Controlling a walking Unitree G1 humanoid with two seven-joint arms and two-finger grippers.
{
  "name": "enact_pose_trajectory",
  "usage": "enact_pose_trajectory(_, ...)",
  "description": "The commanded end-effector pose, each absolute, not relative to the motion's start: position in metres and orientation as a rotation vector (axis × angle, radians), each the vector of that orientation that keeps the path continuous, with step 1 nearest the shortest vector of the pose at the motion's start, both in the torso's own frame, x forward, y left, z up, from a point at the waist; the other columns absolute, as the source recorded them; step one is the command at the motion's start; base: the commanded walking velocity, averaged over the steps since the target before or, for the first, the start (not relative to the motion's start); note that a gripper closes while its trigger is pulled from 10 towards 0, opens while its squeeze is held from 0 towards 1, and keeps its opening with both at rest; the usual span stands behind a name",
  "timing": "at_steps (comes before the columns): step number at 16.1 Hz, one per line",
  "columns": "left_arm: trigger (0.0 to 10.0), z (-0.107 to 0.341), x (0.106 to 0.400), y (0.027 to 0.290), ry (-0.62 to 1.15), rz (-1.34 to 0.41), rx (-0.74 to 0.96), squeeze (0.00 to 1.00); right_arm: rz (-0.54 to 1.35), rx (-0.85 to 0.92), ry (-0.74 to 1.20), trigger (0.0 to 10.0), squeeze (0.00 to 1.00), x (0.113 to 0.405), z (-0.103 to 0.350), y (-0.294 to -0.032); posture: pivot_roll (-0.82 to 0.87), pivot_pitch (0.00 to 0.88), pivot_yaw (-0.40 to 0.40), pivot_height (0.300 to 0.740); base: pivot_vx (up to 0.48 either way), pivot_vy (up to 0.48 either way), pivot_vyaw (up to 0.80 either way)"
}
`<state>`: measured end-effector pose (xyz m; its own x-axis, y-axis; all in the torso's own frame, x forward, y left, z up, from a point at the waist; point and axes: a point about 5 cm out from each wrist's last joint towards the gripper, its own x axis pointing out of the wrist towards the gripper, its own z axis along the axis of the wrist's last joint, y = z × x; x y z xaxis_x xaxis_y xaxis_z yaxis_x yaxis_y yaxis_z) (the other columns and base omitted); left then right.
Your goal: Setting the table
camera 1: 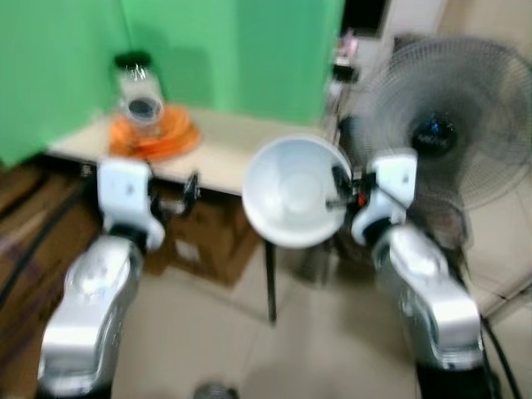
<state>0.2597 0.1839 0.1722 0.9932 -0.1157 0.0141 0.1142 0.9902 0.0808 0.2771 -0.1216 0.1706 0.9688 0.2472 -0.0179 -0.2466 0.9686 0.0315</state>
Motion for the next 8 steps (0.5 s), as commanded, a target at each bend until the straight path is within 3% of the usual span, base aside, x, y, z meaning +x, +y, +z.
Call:
enact_pose_trajectory(1,10.0,0.1775,0.2642,0.1844,-0.045,-0.099,0.087,0.00,0.220,0.008,-0.005,10.0,0.00,0.2769,0.1773,-0.1250,0.06,0.000,0.057,0.740,0.000,0.000,-0.80)
enact_pose_trajectory(8,10.0,0.1753,0.2659,0.1795,-0.032,-0.138,0.080,0.00,0.206,-0.008,0.002,10.0,0.00,0.2753,0.1773,-0.1255,0.06,0.000,0.048,0.740,0.000,0.000,-0.80)
